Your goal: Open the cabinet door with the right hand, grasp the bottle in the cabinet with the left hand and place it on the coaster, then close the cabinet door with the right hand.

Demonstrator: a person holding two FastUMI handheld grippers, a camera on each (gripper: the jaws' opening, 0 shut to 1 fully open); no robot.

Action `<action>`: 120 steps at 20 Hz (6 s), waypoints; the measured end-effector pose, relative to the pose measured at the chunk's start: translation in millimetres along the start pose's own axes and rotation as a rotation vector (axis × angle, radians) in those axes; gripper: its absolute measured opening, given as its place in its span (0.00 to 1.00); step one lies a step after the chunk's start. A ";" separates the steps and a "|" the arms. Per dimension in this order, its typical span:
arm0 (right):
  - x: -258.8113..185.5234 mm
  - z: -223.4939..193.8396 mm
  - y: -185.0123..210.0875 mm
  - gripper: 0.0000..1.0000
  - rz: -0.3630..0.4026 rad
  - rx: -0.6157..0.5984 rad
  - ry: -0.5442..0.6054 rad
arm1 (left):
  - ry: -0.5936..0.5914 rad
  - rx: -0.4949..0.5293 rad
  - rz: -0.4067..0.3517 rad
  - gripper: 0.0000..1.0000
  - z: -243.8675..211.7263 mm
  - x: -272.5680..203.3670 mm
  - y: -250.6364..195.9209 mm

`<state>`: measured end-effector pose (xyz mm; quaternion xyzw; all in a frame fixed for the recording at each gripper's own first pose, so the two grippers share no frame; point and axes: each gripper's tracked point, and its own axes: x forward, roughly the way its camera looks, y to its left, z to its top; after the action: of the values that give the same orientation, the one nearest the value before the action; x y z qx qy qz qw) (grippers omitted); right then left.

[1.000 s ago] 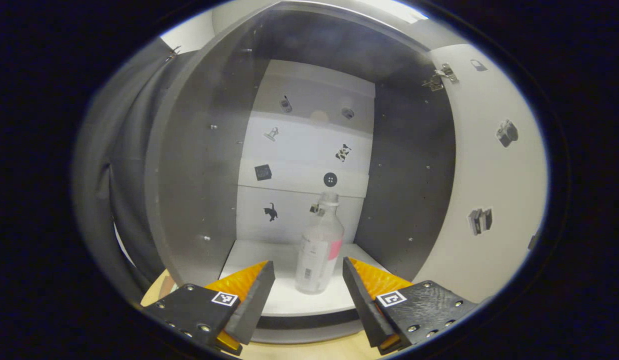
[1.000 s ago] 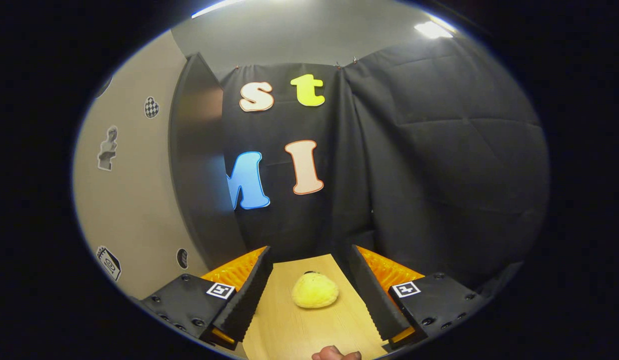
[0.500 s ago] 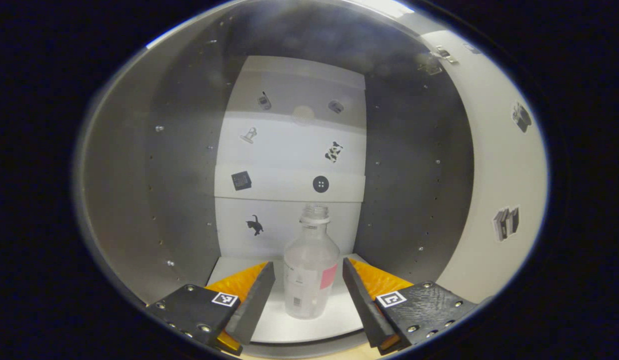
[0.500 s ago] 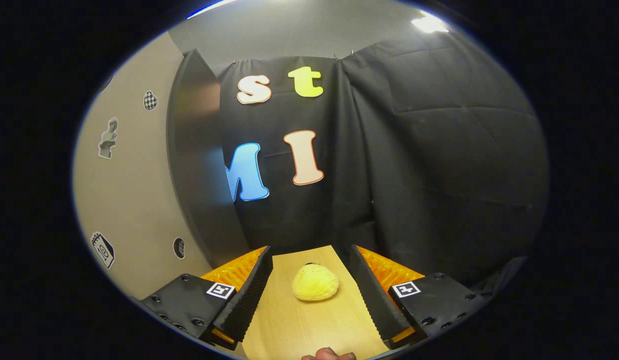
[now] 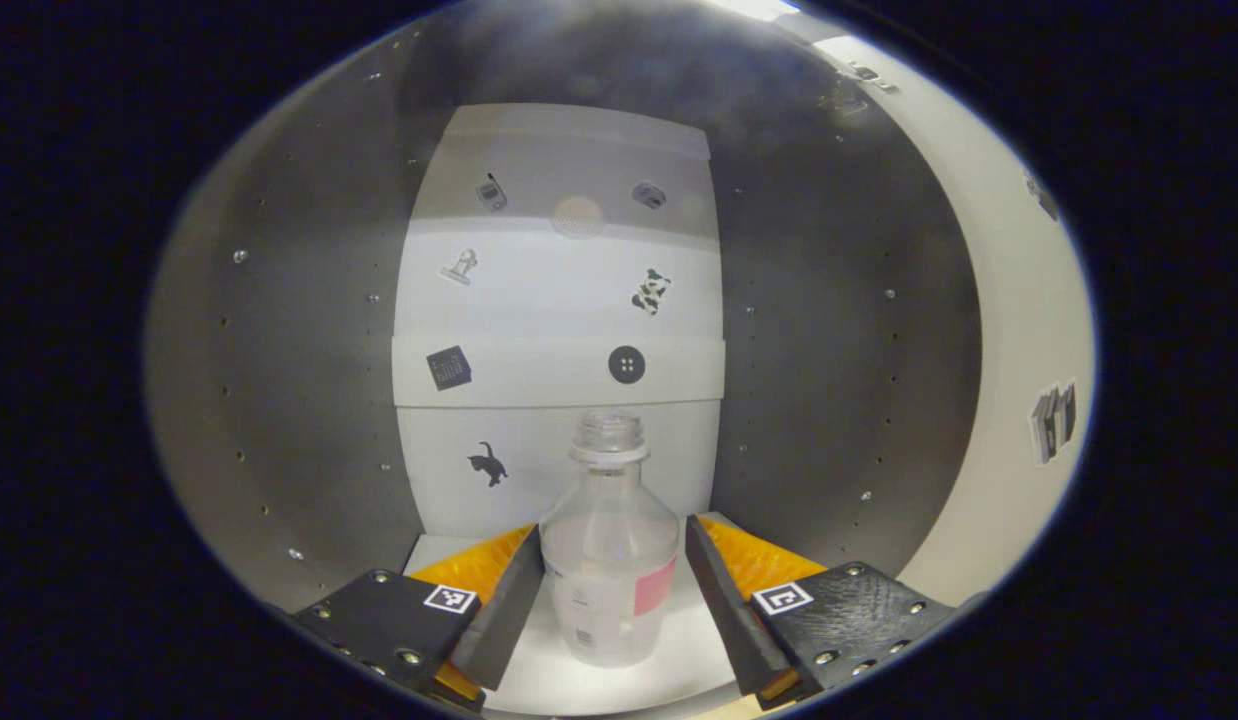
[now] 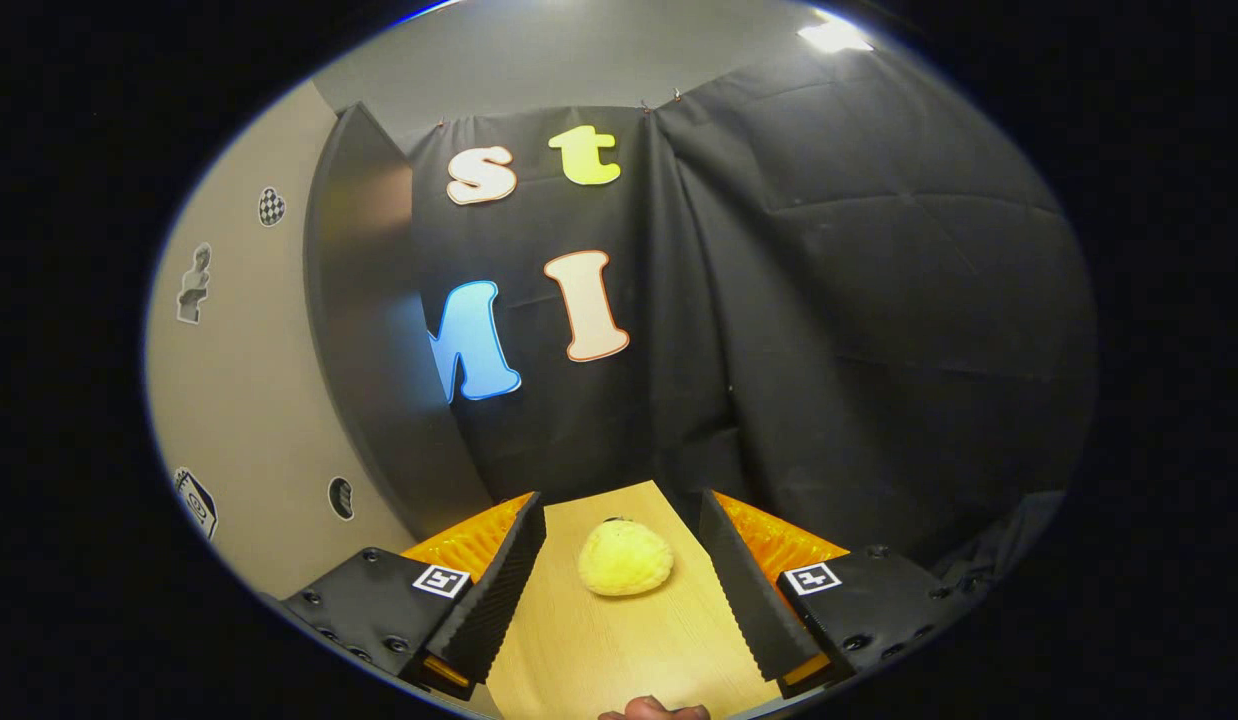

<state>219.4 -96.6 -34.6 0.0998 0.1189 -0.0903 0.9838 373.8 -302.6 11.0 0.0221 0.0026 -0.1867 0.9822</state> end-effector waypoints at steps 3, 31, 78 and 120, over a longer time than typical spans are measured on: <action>0.4 -2.6 -1.3 0.98 -0.016 -0.022 0.006 | 0.008 0.003 -0.002 0.84 -3.4 2.3 1.7; 9.3 2.2 36.6 0.98 0.178 -0.105 -0.020 | -0.078 0.061 0.194 0.72 30.7 -242.1 34.3; -93.4 -84.2 33.5 0.99 -0.049 -0.174 0.125 | 0.140 -0.007 0.267 0.72 -375.7 -391.4 46.1; -100.0 -4.8 60.8 0.98 0.306 -0.058 -0.025 | 0.121 -0.037 0.376 0.82 -48.9 -479.3 -71.1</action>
<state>135.1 -21.6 -3.4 0.0871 0.0926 0.0628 0.9899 -98.0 -190.8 -34.6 0.0152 0.0609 0.0018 0.9980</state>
